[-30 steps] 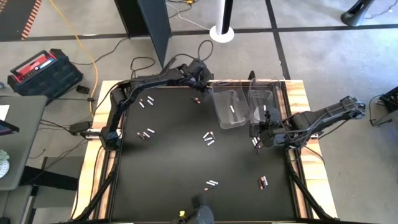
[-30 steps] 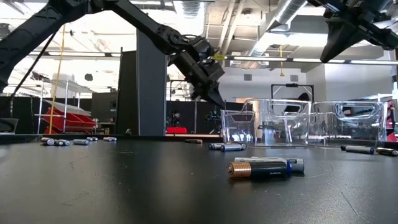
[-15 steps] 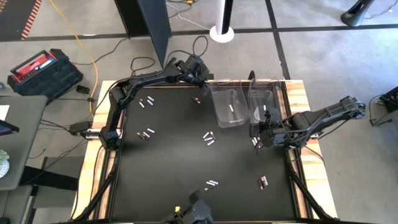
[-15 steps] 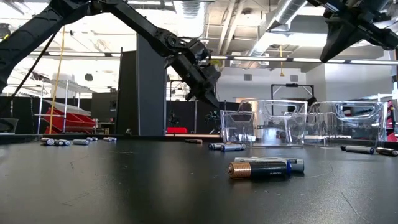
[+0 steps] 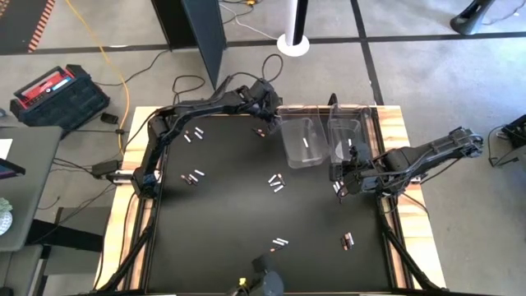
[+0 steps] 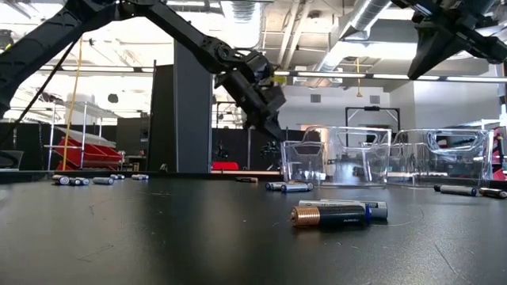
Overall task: Sort batteries
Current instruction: Move the left transparent bin beside the right transparent bin
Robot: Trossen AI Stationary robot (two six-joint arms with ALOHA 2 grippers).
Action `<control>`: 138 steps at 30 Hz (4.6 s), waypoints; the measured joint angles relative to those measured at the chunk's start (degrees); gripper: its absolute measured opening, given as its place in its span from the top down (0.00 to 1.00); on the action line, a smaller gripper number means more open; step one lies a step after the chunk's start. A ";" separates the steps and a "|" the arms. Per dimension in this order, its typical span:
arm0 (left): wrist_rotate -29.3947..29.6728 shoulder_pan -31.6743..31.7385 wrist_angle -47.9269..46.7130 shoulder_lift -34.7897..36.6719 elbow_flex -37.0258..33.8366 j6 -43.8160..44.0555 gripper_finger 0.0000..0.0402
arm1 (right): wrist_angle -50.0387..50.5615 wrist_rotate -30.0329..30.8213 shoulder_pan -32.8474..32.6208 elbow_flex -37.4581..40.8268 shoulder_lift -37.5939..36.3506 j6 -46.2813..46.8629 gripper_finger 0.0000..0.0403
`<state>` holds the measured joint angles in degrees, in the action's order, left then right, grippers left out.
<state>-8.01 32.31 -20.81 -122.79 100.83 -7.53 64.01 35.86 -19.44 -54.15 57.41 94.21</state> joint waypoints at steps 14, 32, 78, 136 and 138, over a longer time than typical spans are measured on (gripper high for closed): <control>3.10 0.94 3.70 -0.05 -0.06 4.64 1.00 | 0.11 0.00 -0.02 0.00 0.00 -0.17 0.97; 7.35 -2.59 -16.43 16.45 -0.07 8.58 1.00 | -0.17 -3.02 -0.09 0.01 0.01 -15.06 0.97; 23.95 -30.31 -0.49 48.58 -47.82 44.53 1.00 | 10.55 -33.23 32.31 6.83 -0.99 -40.42 1.00; 4.63 4.60 6.22 19.24 -30.52 -25.52 0.73 | -14.89 -19.02 0.22 11.37 -0.87 8.01 0.98; 1.10 6.44 6.17 16.82 -28.27 -25.92 0.73 | -16.74 -18.88 -0.21 11.37 0.24 9.24 0.98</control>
<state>-6.91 38.75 -14.65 -105.97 72.56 -33.45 47.27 16.97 -19.65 -42.78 57.65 103.46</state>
